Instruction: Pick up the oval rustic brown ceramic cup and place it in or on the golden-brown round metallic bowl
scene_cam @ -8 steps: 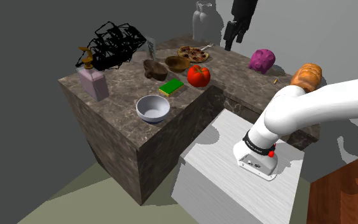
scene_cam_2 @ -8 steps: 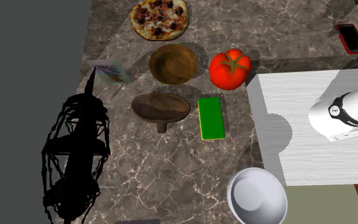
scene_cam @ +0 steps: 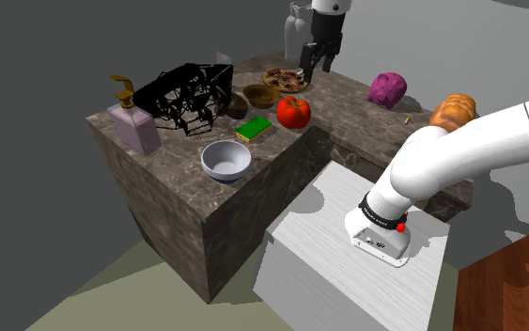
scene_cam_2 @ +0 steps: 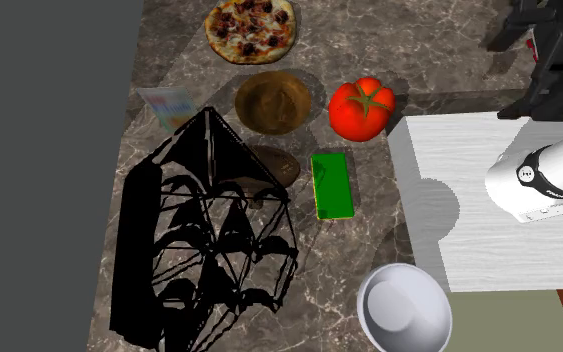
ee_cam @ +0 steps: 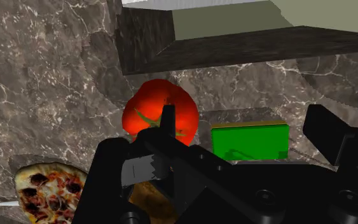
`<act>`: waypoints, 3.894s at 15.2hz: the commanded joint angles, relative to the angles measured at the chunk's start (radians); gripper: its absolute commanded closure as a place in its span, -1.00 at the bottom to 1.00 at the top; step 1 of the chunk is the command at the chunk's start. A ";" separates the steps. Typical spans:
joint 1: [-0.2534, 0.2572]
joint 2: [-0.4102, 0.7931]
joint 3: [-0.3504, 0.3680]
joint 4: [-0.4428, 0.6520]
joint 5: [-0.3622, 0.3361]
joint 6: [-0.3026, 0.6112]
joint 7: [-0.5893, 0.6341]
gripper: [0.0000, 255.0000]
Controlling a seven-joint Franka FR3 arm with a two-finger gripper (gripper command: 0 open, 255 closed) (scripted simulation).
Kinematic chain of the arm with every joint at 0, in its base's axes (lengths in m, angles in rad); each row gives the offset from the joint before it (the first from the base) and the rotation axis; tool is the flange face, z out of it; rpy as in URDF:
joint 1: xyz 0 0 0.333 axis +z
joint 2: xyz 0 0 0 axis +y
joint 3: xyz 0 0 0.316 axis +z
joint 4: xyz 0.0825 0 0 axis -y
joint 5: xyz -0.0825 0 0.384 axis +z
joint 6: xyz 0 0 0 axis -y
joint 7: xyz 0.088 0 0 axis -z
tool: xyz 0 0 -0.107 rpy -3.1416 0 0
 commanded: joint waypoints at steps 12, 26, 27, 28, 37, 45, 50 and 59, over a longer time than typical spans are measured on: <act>-0.003 0.433 0.071 0.147 0.009 0.316 0.203 -1.00; 0.022 0.962 0.081 0.584 -0.054 0.438 0.388 -1.00; 0.026 1.003 0.079 0.628 -0.057 0.437 0.397 -1.00; 0.030 1.043 0.076 0.674 -0.061 0.434 0.406 -1.00; 0.030 1.111 0.068 0.665 -0.070 0.513 0.417 -1.00; 0.031 1.113 0.067 0.669 -0.069 0.511 0.416 1.00; 0.038 1.113 0.069 0.666 -0.070 0.512 0.425 1.00; 0.030 1.083 0.069 0.691 -0.063 0.460 0.409 1.00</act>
